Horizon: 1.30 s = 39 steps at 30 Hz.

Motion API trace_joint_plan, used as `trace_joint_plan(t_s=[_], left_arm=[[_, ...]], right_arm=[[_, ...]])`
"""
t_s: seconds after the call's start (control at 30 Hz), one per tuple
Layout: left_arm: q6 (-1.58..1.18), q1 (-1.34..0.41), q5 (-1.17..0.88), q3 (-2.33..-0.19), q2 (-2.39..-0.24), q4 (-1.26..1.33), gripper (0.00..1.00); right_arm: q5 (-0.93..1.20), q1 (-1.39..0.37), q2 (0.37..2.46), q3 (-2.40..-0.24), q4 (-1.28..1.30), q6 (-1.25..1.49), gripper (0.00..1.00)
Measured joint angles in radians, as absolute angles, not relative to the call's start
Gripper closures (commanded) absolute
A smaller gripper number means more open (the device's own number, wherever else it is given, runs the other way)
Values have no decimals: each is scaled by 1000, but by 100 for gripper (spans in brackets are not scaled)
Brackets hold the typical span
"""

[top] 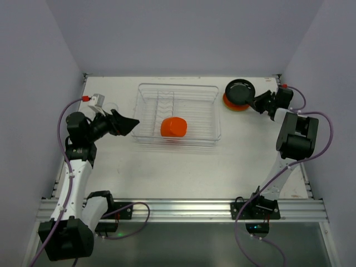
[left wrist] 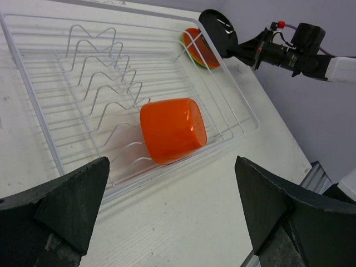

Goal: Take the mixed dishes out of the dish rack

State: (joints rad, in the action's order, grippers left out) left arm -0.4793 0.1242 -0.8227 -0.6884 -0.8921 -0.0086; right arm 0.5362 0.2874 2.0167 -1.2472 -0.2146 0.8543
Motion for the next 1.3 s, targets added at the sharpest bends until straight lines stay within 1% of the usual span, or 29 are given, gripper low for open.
trace_joint_plan(t_s=[0.53, 0.77, 0.87, 0.93, 1.3], left_arm=[[-480, 124, -823, -688, -892, -9, 0], [-480, 124, -823, -687, -892, -9, 0], [-480, 124, -823, -687, -892, -9, 0], [-480, 124, -823, -687, -892, -9, 0], [-480, 124, -823, -687, -892, -9, 0]], right_arm=[[542, 288, 2108, -1351, -76, 876, 100], [542, 288, 2114, -1360, -41, 879, 100], [542, 288, 2119, -1372, -19, 878, 93], [542, 288, 2124, -1383, -10, 879, 85], [540, 288, 2128, -1425, 47, 875, 80]])
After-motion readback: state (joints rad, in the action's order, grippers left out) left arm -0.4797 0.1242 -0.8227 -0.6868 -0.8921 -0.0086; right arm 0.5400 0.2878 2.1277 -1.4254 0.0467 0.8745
